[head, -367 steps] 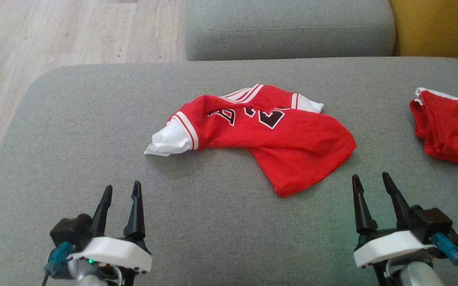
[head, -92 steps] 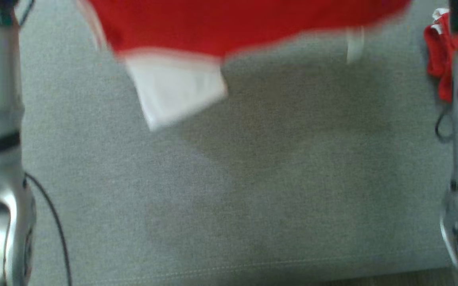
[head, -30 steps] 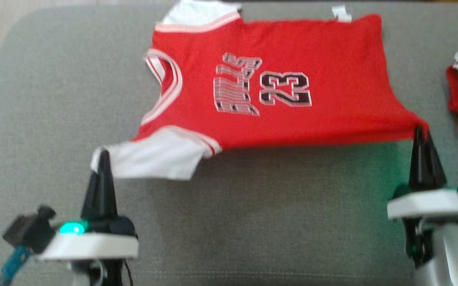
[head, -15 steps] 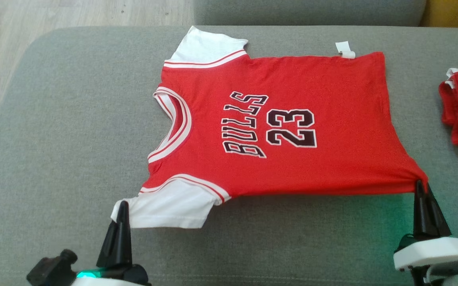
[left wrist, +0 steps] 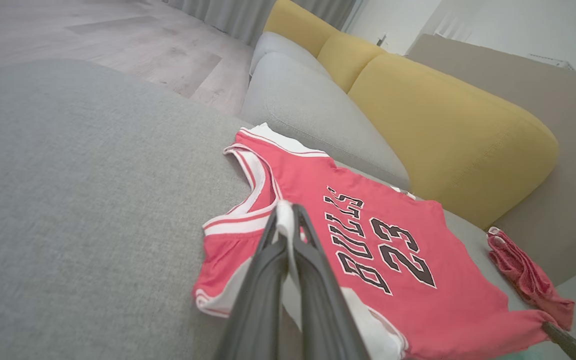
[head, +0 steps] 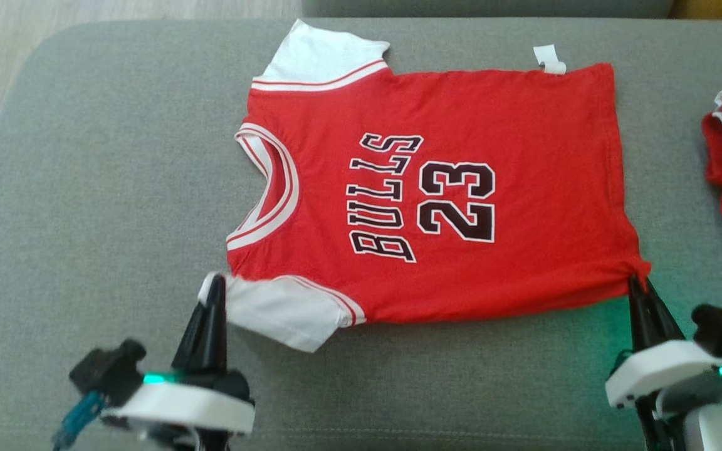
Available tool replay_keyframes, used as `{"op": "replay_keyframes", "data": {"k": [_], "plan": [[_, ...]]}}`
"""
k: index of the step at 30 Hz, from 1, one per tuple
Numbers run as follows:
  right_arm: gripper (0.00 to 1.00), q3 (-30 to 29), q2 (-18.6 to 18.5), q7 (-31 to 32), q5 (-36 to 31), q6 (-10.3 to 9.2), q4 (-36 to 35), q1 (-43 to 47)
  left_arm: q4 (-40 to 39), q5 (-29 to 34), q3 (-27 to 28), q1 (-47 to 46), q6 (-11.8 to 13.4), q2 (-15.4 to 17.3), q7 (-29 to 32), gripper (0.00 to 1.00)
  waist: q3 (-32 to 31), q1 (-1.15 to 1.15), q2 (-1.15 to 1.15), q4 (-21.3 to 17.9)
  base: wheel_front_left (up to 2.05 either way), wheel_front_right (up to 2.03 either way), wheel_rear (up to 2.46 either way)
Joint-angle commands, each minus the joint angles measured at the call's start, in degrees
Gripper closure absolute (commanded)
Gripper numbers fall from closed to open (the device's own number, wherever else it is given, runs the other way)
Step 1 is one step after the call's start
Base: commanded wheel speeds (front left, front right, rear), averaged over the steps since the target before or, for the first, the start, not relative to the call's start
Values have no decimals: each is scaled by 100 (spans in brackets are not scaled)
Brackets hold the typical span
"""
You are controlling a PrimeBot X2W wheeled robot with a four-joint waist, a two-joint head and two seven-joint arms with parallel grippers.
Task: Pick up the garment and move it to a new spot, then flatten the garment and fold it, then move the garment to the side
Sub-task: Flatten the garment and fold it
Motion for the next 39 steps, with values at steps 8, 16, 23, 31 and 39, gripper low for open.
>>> {"op": "replay_keyframes", "data": {"k": [8, 16, 23, 31, 39], "plan": [[100, 148, -40, 648, -346, 37, -292, -684, 388, 275, -16, -1390, -119, 176, 149, 100, 273, -1, 0, -66, 0, 0, 0], [100, 178, -40, 1223, -576, 37, -478, -1243, 1155, 420, -115, -2581, -142, 328, 639, 100, 481, -1, 0, -106, 0, 0, 0], [100, 210, -43, 1614, -586, 37, -396, -1683, 1647, 453, -175, -3261, -164, 488, 1154, 100, 592, -1, 0, -130, 0, 0, 0], [100, 269, -323, 2031, -431, 37, -54, -2311, 1967, 380, -154, -3794, -167, 578, 1489, 100, 655, -1, 0, -155, 0, 0, 0], [100, 280, -473, 2196, -320, 37, 556, -2720, 2274, 321, -158, -4081, -175, 554, 1461, 100, 709, -1, 0, -178, 0, 0, 0]]}}
